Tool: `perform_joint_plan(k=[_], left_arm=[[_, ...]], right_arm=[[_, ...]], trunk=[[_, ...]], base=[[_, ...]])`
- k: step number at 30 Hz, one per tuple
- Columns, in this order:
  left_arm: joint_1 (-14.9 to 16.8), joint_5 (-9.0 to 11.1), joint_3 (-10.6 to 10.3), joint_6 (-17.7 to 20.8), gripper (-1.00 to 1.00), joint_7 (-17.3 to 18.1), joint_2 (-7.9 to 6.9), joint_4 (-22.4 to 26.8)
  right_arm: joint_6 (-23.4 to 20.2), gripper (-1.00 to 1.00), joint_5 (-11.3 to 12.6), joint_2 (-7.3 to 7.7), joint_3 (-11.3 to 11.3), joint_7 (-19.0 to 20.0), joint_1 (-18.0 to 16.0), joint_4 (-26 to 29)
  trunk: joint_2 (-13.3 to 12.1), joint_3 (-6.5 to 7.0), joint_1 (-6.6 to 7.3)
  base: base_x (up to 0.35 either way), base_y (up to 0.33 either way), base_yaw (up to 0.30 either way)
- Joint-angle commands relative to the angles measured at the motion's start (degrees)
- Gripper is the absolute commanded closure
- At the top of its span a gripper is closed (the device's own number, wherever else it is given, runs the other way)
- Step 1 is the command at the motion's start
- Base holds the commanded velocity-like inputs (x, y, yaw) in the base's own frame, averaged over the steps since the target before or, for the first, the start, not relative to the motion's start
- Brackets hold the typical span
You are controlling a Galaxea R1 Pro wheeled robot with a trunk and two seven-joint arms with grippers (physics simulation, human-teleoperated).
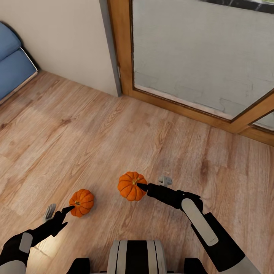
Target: Place each of the two pumpkins and all three candles from the living room inside a cabinet in the living room (use any cabinet), then make sure every cabinet is closed, and position the cauldron so it is next to a table in the living room.
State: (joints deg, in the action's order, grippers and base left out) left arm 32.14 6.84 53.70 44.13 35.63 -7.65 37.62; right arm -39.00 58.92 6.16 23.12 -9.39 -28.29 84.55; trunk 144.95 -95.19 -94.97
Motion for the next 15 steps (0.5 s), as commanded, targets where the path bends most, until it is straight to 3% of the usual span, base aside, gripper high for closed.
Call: perform_joint_plan(k=[1,5,8,11,15], left_arm=[[0.0,-0.3,0.0,-0.1,-1.00,0.0,0.00,0.0],[0.0,-0.3,-0.2,-0.1,-1.00,2.4,0.00,0.0],[0.0,-0.5,-3.2,-0.9,-1.00,6.5,-0.06,0.0],[-0.1,-0.5,-6.0,-2.2,-1.00,8.3,-0.31,0.0],[-0.1,-0.5,-6.6,-2.5,-1.00,8.7,-0.44,0.0]], right_arm=[[0.0,1.00,0.1,0.00,0.0,0.2,0.0,0.0],[0.0,1.00,0.1,0.00,0.0,0.2,0.0,0.0],[0.0,1.00,0.1,0.00,0.0,0.2,0.0,0.0],[0.0,1.00,0.1,0.00,0.0,0.2,0.0,0.0],[0.0,1.00,0.1,0.00,0.0,0.2,0.0,0.0]], trunk=[[0.0,0.00,0.00],[0.0,0.00,0.00],[0.0,0.00,0.00],[0.0,0.00,0.00],[0.0,0.00,0.00]], base=[[0.000,0.000,0.000],[0.000,0.000,0.000],[0.000,0.000,0.000],[0.000,0.000,0.000],[0.000,0.000,0.000]])
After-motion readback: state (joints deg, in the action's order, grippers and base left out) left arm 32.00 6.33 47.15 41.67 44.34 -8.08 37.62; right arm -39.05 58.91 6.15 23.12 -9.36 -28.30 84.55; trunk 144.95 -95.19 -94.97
